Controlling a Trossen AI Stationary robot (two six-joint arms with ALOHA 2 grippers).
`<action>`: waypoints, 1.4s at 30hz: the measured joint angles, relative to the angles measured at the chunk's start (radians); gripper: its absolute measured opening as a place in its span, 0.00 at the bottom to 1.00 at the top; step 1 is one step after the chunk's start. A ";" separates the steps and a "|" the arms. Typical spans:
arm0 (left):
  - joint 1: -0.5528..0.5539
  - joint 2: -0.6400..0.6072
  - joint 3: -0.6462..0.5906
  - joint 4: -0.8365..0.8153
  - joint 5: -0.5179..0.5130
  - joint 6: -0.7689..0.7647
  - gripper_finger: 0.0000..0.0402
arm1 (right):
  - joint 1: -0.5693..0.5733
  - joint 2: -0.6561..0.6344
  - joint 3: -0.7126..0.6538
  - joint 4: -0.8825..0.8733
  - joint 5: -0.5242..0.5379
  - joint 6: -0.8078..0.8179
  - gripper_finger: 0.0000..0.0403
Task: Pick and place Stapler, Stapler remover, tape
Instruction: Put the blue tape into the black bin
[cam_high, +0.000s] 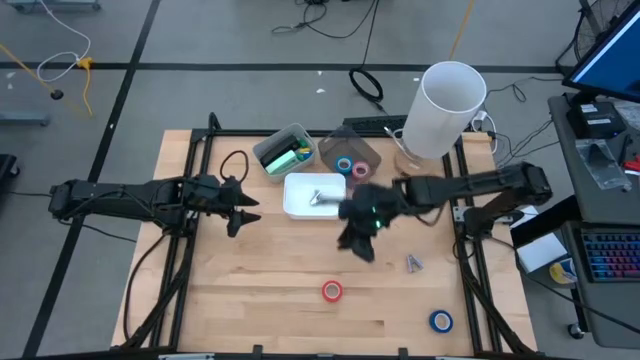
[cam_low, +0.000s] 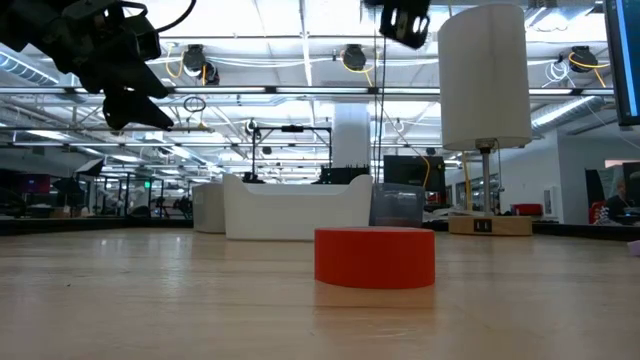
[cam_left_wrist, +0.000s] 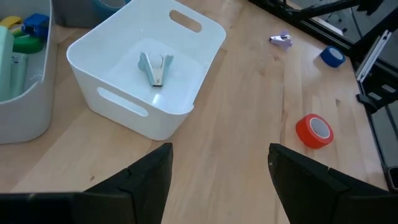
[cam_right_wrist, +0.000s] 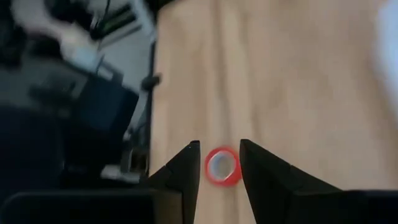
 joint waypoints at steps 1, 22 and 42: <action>0.000 0.000 0.000 0.000 0.000 -0.013 0.65 | 0.028 0.001 0.000 -0.004 0.000 -0.006 0.26; -0.067 0.000 0.000 0.002 -0.076 -0.174 0.65 | 0.573 -0.026 -0.138 -0.472 -0.093 0.795 0.26; -0.070 0.000 0.000 0.002 -0.080 -0.244 0.65 | 0.787 -0.162 -0.647 0.021 -0.177 1.346 0.50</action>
